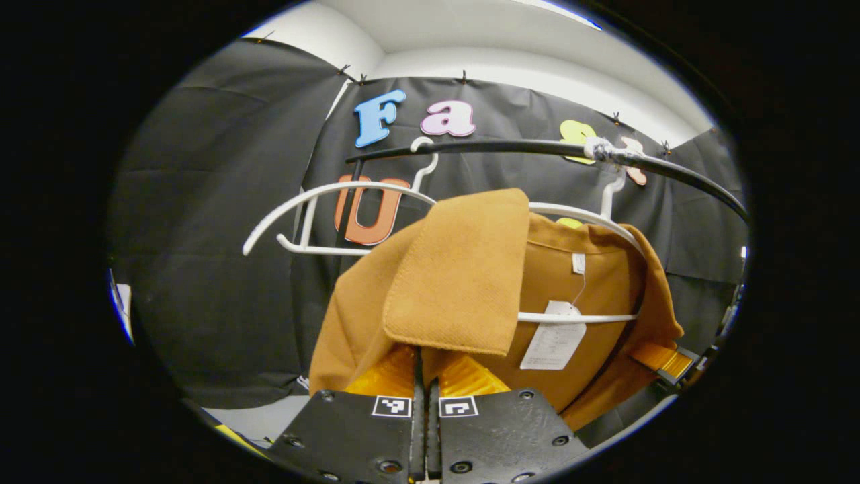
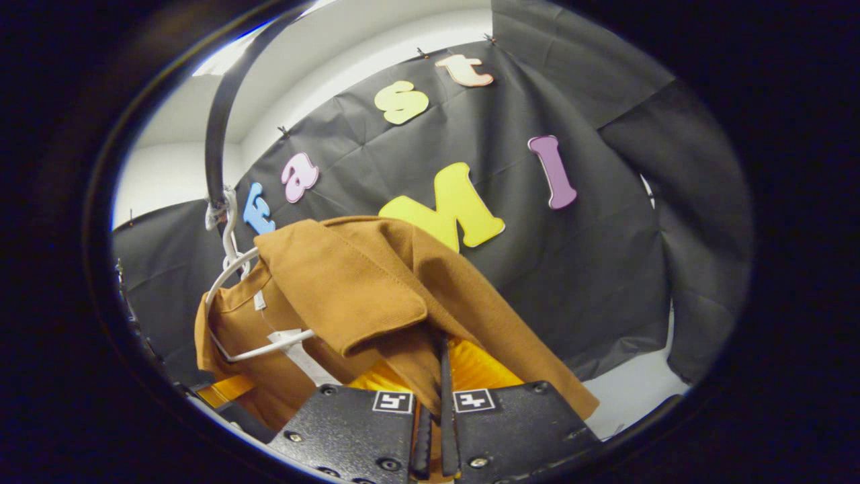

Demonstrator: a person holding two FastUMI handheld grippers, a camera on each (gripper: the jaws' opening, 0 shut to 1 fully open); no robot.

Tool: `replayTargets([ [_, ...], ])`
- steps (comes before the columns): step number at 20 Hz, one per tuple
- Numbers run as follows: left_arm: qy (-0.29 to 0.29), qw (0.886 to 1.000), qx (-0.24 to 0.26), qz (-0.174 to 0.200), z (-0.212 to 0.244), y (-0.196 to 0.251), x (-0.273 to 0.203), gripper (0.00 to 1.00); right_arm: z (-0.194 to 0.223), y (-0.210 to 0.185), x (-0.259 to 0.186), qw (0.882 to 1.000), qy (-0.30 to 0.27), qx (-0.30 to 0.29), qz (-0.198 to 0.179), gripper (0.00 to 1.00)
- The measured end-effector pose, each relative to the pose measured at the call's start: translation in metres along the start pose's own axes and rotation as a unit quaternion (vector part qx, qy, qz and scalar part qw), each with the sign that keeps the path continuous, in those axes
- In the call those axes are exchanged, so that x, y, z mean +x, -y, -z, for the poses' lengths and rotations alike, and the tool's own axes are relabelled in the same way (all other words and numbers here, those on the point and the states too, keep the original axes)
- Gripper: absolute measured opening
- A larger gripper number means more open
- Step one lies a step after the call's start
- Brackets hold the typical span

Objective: Grasp the clothes on the hanger with both hands and then place them into the laundry hamper below.

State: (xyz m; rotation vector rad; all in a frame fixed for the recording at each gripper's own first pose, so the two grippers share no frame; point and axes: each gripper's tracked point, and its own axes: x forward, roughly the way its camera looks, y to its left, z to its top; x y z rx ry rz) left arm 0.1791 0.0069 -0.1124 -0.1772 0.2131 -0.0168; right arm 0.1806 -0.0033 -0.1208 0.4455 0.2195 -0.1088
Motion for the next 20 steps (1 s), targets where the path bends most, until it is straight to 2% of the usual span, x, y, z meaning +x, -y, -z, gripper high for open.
replayTargets([
  [5, 0.039, 0.999, -0.006, -0.008, -0.038, -0.016, -0.018, 0.01, -0.032, 0.006, -0.016, 0.999, 0.035, 0.001, 0.009, 0.07],
  [9, 0.064, 0.998, -0.001, -0.013, -0.068, -0.031, -0.018, 0.01, -0.062, 0.012, -0.016, 0.997, 0.062, 0.038, -0.004, 0.09],
  [12, 0.072, 0.997, 0.008, -0.016, -0.082, -0.039, -0.014, 0.01, -0.075, 0.014, -0.007, 0.995, 0.065, 0.07, -0.017, 0.09],
  [16, 0.079, 0.997, 0.017, -0.022, -0.098, -0.054, -0.006, 0.01, -0.092, 0.012, 0.01, 0.994, 0.062, 0.089, -0.027, 0.08],
  [20, 0.066, 0.998, 0.012, -0.012, -0.101, -0.064, 0.012, 0.01, -0.109, 0.019, 0.032, 0.994, 0.055, 0.089, -0.039, 0.08],
])
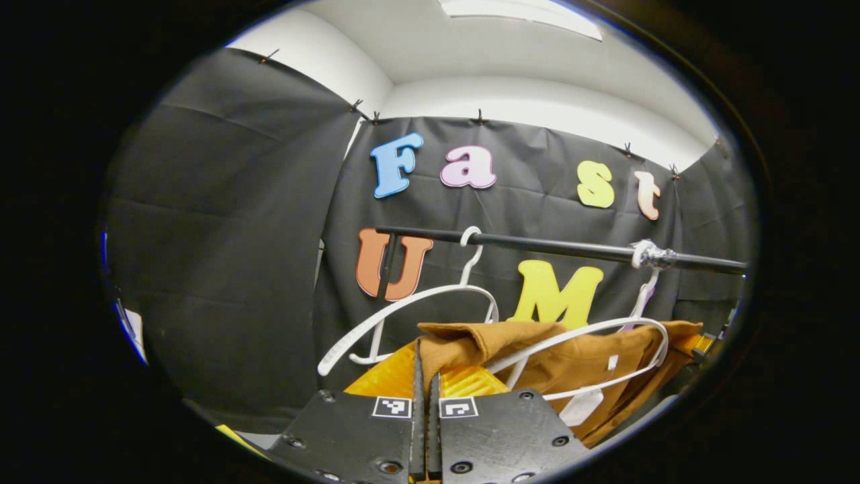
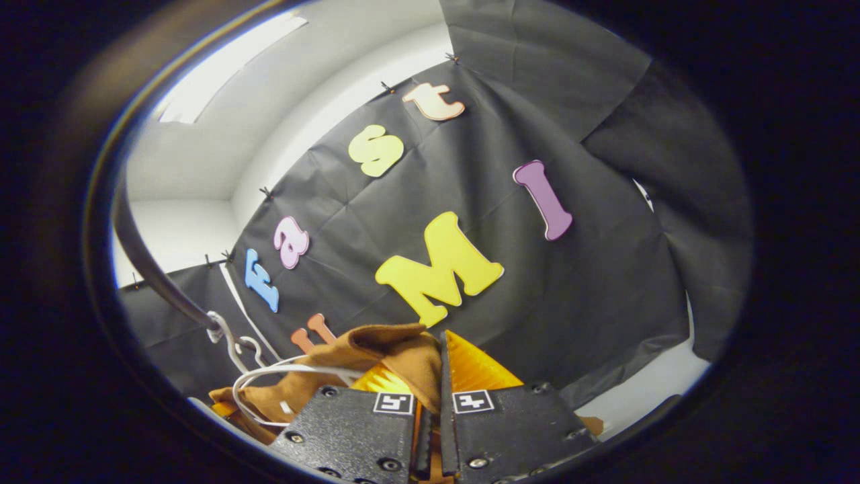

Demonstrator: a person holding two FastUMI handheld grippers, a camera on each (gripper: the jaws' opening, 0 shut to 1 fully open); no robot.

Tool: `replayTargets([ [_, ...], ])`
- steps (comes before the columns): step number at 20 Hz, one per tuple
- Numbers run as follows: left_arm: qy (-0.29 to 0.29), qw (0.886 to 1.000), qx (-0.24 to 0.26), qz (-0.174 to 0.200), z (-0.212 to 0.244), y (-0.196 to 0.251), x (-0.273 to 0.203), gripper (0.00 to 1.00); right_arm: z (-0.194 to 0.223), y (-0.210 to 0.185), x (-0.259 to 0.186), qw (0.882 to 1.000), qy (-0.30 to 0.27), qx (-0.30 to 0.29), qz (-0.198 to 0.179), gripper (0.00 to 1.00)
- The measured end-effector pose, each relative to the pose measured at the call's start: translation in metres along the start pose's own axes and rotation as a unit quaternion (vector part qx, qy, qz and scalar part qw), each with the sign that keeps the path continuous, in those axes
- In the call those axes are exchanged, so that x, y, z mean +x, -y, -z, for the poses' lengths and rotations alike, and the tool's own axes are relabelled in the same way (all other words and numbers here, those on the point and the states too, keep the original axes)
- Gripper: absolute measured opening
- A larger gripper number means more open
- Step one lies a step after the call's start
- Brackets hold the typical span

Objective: Grasp the clothes on the hanger with both hands and then place them into the laundry hamper below.

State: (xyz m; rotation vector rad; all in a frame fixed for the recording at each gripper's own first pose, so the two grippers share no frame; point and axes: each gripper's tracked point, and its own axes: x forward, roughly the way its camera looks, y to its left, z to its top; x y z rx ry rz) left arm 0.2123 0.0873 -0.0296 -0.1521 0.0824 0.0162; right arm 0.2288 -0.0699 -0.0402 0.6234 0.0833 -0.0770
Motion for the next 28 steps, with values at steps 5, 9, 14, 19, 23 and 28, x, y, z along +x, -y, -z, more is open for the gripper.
replayTargets([
  [5, -0.021, 0.999, -0.005, 0.029, 0.012, -0.006, 0.015, 0.01, 0.009, 0.006, 0.025, 0.999, -0.04, 0.013, -0.017, 0.08],
  [9, -0.054, 0.995, -0.046, 0.071, 0.03, -0.004, 0.024, 0.01, 0.015, 0.021, 0.041, 0.996, -0.073, 0.035, -0.033, 0.08],
  [14, -0.085, 0.988, -0.085, 0.102, 0.055, -0.008, 0.026, 0.01, 0.037, 0.043, 0.053, 0.992, -0.116, 0.048, -0.028, 0.08],
  [19, -0.117, 0.984, -0.091, 0.104, 0.082, -0.019, 0.015, 0.07, 0.068, 0.066, 0.045, 0.988, -0.138, 0.065, -0.01, 0.08],
  [23, -0.134, 0.983, -0.078, 0.102, 0.101, -0.022, 0.002, 0.07, 0.093, 0.083, 0.03, 0.985, -0.157, 0.063, 0.013, 0.08],
  [28, -0.162, 0.978, -0.087, 0.099, 0.129, -0.021, -0.029, 0.07, 0.128, 0.093, 0.008, 0.98, -0.188, 0.054, 0.034, 0.08],
])
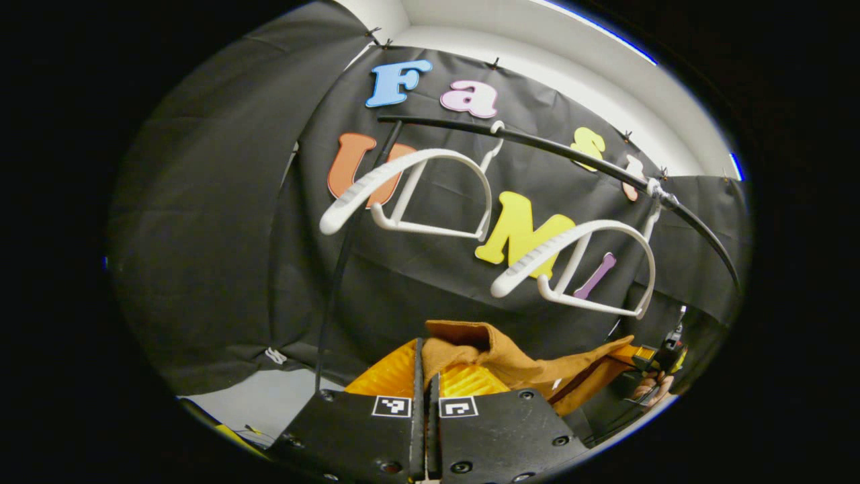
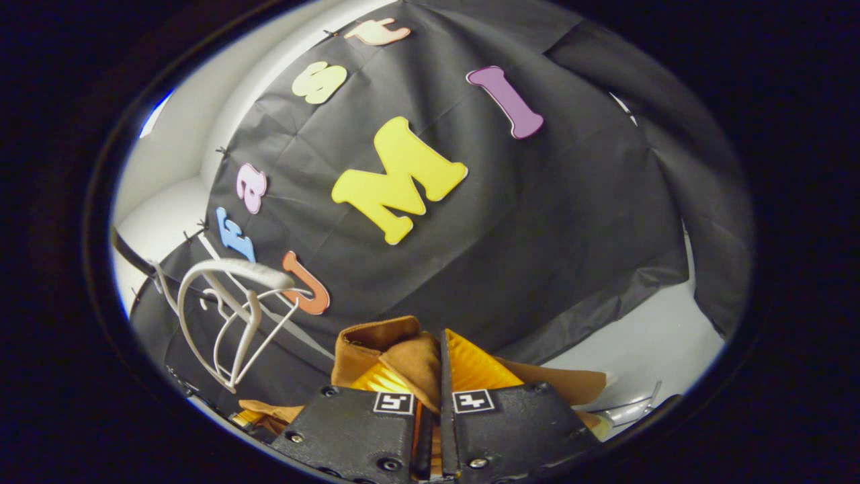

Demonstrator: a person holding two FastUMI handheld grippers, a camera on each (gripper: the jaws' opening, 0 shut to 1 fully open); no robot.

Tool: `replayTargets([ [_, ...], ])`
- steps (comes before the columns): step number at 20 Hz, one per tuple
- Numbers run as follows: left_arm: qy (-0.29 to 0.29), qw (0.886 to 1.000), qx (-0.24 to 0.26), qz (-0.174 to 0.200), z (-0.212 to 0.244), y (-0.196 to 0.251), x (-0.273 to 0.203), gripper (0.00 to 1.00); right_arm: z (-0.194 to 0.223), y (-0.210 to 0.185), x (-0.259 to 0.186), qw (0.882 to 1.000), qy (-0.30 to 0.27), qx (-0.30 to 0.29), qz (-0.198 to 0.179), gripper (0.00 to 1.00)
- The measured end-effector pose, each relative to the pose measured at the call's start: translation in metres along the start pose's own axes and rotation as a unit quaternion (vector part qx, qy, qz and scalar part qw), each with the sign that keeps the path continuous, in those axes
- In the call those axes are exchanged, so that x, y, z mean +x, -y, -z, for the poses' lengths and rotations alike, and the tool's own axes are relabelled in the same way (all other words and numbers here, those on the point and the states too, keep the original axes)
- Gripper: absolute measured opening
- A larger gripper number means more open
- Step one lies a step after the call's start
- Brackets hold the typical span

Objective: Grasp the clothes on the hanger with both hands and then place them into the laundry hamper below.

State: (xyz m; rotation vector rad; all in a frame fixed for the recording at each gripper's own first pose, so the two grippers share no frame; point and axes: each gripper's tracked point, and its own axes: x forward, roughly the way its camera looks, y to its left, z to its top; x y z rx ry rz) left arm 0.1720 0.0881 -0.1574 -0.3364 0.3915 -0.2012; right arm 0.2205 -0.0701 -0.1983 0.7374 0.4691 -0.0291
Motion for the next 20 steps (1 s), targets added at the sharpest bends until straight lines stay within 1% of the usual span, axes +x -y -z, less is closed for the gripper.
replayTargets([
  [1, -0.003, 1.0, 0.002, 0.001, 0.007, 0.002, -0.005, 0.01, 0.01, -0.001, -0.001, 1.0, -0.008, -0.007, 0.002, 0.08],
  [5, -0.015, 0.999, 0.027, 0.014, 0.022, 0.025, -0.018, 0.01, 0.047, -0.012, -0.011, 0.998, -0.039, -0.047, 0.002, 0.08],
  [7, -0.015, 0.998, 0.045, 0.027, 0.024, 0.042, -0.024, 0.01, 0.058, -0.025, -0.02, 0.997, -0.048, -0.063, -0.009, 0.08],
  [11, -0.01, 0.995, 0.075, 0.068, 0.023, 0.086, -0.039, 0.01, 0.08, -0.058, -0.043, 0.992, -0.067, -0.102, -0.034, 0.07],
  [13, -0.007, 0.992, 0.089, 0.086, 0.021, 0.109, -0.045, 0.01, 0.09, -0.076, -0.054, 0.989, -0.076, -0.117, -0.053, 0.08],
  [15, -0.002, 0.99, 0.091, 0.109, 0.021, 0.132, -0.05, 0.01, 0.105, -0.102, -0.067, 0.983, -0.094, -0.132, -0.085, 0.07],
  [17, 0.001, 0.987, 0.1, 0.127, 0.018, 0.154, -0.055, 0.01, 0.116, -0.124, -0.078, 0.977, -0.105, -0.15, -0.11, 0.07],
  [20, 0.014, 0.982, 0.109, 0.154, 0.006, 0.182, -0.067, 0.01, 0.126, -0.154, -0.094, 0.97, -0.115, -0.159, -0.142, 0.07],
])
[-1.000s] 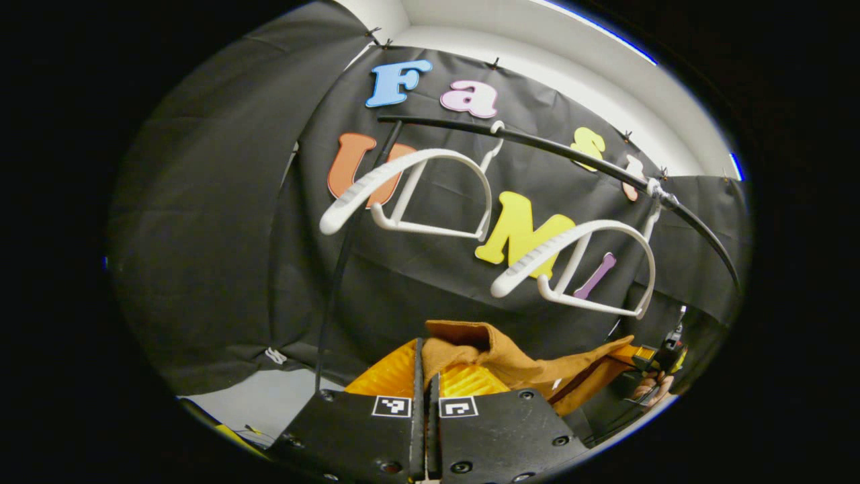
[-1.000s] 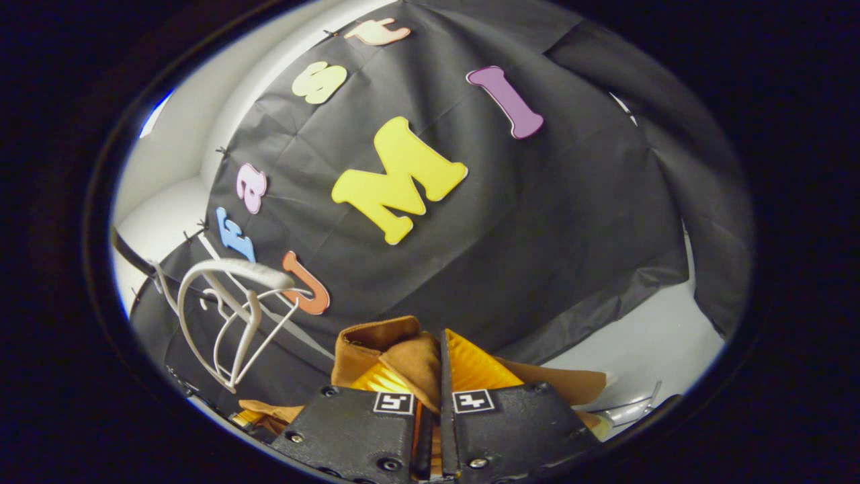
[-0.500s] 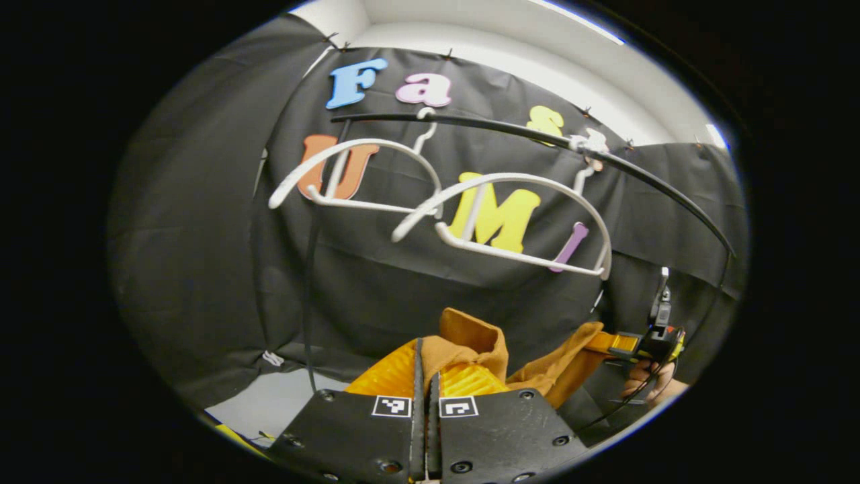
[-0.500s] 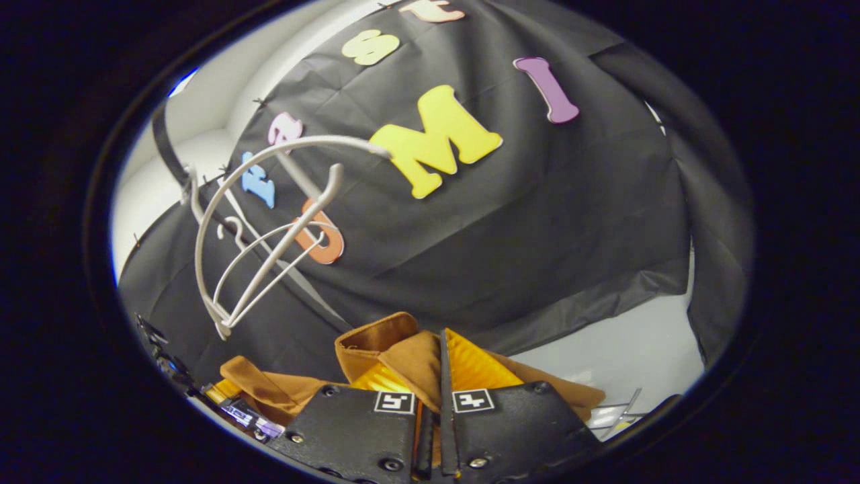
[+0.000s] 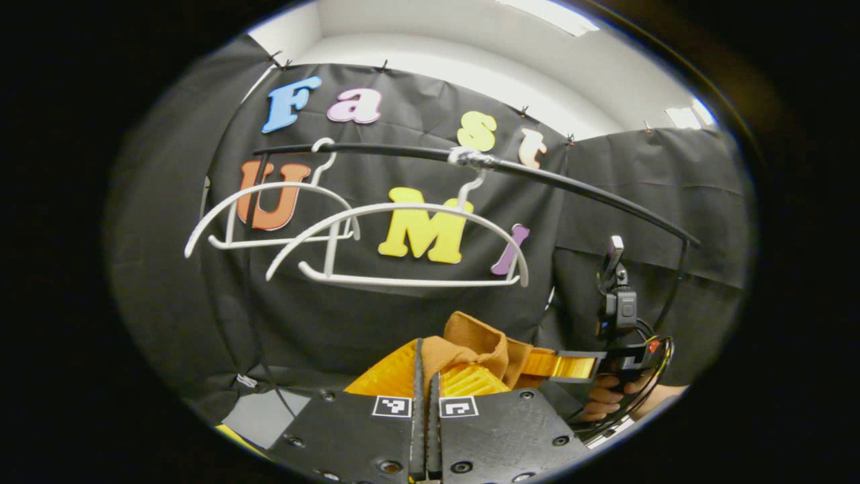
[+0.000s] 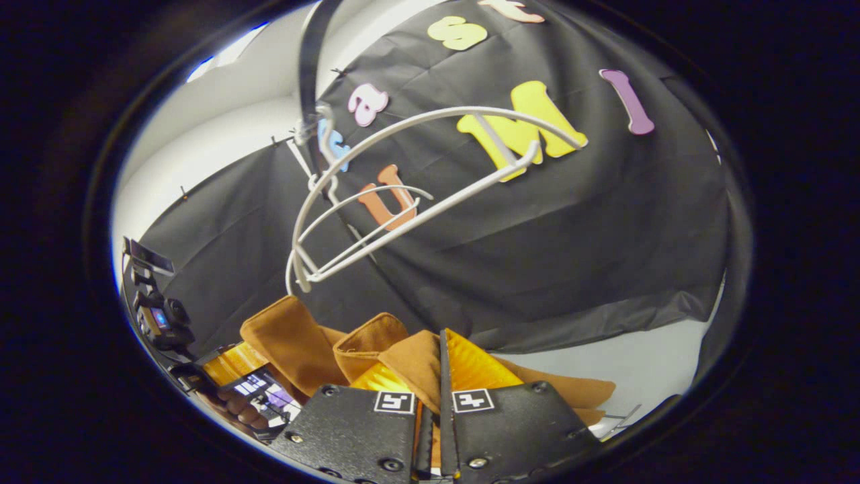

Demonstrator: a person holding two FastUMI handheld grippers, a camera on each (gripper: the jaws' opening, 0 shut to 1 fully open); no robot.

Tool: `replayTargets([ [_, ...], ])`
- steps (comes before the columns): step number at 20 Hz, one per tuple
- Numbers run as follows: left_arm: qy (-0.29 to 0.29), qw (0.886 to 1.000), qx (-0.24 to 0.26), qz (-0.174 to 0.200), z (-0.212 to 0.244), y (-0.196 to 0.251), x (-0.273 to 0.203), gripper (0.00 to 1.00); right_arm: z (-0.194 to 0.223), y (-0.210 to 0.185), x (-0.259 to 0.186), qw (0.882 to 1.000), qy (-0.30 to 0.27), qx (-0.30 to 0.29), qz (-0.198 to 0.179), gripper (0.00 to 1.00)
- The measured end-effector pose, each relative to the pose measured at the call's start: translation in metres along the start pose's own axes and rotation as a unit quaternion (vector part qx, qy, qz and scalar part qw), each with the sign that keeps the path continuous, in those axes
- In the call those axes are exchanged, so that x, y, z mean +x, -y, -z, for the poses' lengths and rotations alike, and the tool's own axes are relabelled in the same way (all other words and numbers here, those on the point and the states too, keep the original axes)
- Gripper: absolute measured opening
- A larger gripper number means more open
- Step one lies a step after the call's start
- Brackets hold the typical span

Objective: Grasp the clothes on the hanger with both hands and then place them into the laundry hamper below.

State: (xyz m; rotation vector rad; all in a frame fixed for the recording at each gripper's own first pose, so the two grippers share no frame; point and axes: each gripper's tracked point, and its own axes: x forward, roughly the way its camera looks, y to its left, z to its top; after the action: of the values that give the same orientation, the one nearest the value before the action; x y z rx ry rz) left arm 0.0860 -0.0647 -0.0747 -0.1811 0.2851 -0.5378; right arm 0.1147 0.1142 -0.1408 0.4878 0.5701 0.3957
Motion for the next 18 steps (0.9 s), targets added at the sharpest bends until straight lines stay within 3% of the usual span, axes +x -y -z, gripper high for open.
replayTargets([
  [4, 0.018, 1.0, 0.017, 0.017, -0.02, 0.019, -0.008, 0.01, -0.002, -0.036, -0.013, 0.999, 0.008, -0.007, -0.031, 0.07],
  [7, 0.014, 1.0, 0.022, 0.017, -0.013, 0.022, -0.01, 0.01, 0.01, -0.037, -0.013, 0.999, -0.001, -0.001, -0.036, 0.05],
  [18, -0.097, 0.994, -0.023, -0.044, 0.109, -0.035, 0.006, 0.02, 0.116, 0.052, 0.026, 0.99, -0.118, 0.054, 0.051, 0.07],
])
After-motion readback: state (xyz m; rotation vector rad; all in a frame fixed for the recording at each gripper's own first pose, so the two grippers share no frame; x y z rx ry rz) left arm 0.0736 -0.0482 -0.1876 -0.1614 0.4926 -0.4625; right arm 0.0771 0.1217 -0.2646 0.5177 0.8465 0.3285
